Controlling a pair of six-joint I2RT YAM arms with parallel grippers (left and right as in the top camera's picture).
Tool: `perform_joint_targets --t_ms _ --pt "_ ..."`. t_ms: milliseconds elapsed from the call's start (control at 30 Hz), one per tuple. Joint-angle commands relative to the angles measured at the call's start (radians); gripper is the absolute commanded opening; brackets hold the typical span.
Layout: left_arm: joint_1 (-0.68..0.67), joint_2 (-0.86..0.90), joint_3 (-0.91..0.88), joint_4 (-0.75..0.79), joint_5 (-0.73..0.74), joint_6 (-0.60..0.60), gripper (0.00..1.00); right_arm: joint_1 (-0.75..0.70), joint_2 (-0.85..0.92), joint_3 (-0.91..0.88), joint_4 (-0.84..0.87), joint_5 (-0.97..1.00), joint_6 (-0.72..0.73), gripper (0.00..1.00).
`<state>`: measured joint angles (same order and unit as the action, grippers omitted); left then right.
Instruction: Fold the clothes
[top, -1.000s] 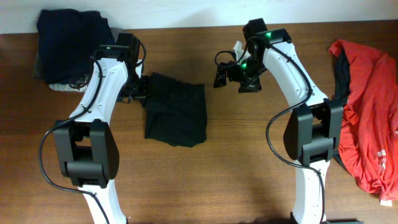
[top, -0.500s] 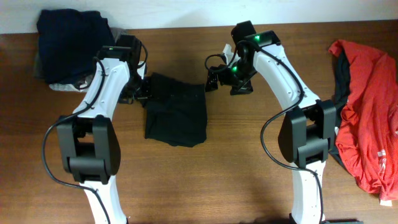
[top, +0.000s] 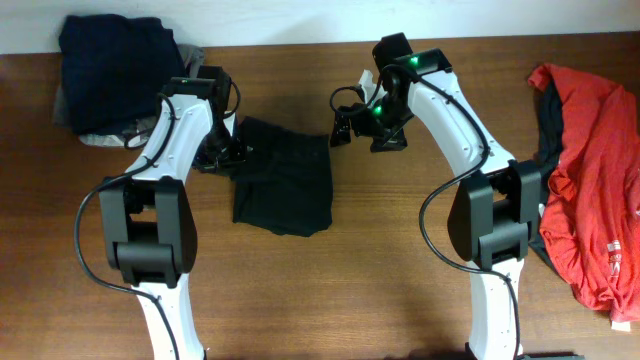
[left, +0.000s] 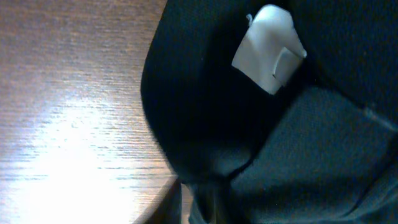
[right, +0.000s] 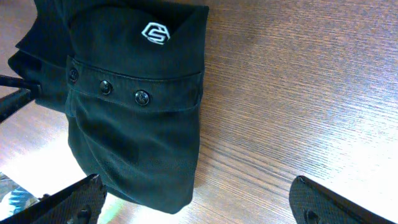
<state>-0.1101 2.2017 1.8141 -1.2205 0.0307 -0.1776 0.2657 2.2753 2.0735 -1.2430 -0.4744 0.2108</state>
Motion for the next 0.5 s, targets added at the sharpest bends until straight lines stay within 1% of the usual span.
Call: perform_joint_targets --t_ms 0,67,100,167,200,233,267,300,333,400,467 --pt "0.002 0.007 0.016 -0.007 0.006 0.006 0.01 0.002 0.012 -0.01 0.003 -0.003 0.007 0.99" --pt "0.002 0.007 0.016 -0.011 0.006 0.006 0.01 0.002 0.012 -0.01 0.003 0.004 0.007 0.99" --pt "0.002 0.007 0.016 -0.015 0.006 0.006 0.07 0.002 0.012 -0.01 0.003 0.009 0.007 0.99" --pt "0.002 0.007 0.016 -0.023 0.006 0.006 0.35 0.002 0.012 -0.01 0.002 0.015 0.007 0.99" --pt "0.002 0.007 0.016 -0.024 0.006 0.006 0.51 0.002 0.012 -0.01 0.002 0.015 0.007 0.99" --pt "0.002 0.007 0.016 -0.024 0.006 0.006 0.76 0.002 0.012 -0.01 0.003 0.015 0.007 0.99" --pt "0.003 0.007 0.016 -0.021 0.006 0.006 0.83 0.002 0.012 -0.01 0.003 0.015 0.007 0.99" --pt "0.003 0.007 0.016 -0.014 0.007 0.006 0.87 0.002 0.012 -0.01 0.003 0.015 0.007 0.99" --pt "0.005 0.007 0.016 -0.006 0.008 0.005 0.95 0.002 0.012 -0.01 0.003 0.015 0.007 0.99" --pt "0.006 0.007 0.016 0.006 0.011 -0.022 0.99 0.002 0.012 -0.01 0.003 0.015 0.007 0.99" --pt "0.011 0.007 0.016 0.017 0.029 -0.047 0.99 0.002 0.012 -0.01 0.003 0.015 0.006 0.99"
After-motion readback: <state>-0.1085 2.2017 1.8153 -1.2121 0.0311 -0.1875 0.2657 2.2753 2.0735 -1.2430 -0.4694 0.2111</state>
